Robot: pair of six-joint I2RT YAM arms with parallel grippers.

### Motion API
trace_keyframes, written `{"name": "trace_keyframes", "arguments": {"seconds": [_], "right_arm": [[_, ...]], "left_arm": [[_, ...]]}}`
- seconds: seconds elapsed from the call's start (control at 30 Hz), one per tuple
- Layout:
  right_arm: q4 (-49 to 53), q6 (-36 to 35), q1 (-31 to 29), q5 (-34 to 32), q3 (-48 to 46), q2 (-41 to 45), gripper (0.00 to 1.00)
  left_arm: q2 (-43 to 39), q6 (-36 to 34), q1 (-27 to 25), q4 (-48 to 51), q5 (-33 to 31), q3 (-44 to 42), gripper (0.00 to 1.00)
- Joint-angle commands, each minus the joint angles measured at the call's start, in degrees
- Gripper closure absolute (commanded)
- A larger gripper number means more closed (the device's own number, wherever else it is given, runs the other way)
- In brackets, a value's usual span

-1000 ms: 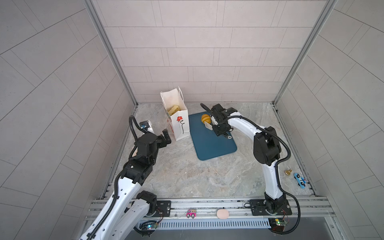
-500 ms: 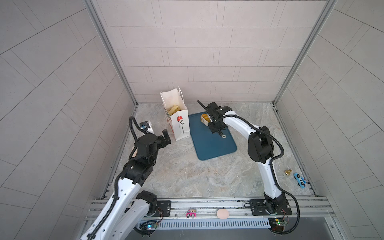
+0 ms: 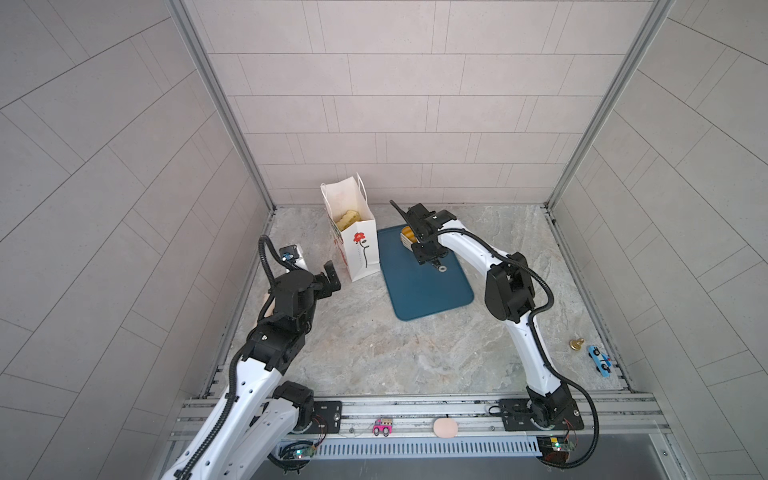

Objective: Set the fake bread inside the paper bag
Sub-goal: 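Lower the open tongs around the striped roll and close them, then lift the striped roll in the tongs and carry it over the bag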

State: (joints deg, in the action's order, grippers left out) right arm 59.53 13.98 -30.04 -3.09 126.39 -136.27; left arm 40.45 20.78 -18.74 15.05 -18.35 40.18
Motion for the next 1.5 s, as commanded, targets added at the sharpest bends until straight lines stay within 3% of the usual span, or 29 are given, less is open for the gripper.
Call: {"name": "trace_keyframes", "arguments": {"seconds": [0.0,0.33,0.57,1.47], "right_arm": [[2.56,0.59,-0.8,-1.47,2.79,-1.74,0.49],[5.66,-2.25,-2.25,-1.3,3.54,-1.26,0.71],[2.51,-1.95,-2.94,0.76,-3.03,3.34,0.78],[-9.28,-2.54,-2.08,2.66,-21.27,24.84,0.81]], "left_arm": [[-0.33,-0.61,0.33,-0.99,-1.21,-0.45,0.0],[-1.69,-0.21,0.45,-0.55,-2.3,-0.21,0.0],[-2.57,-0.2,0.38,0.66,-2.31,0.63,0.0],[-3.72,1.83,0.44,1.39,-1.98,1.82,0.0]]}}
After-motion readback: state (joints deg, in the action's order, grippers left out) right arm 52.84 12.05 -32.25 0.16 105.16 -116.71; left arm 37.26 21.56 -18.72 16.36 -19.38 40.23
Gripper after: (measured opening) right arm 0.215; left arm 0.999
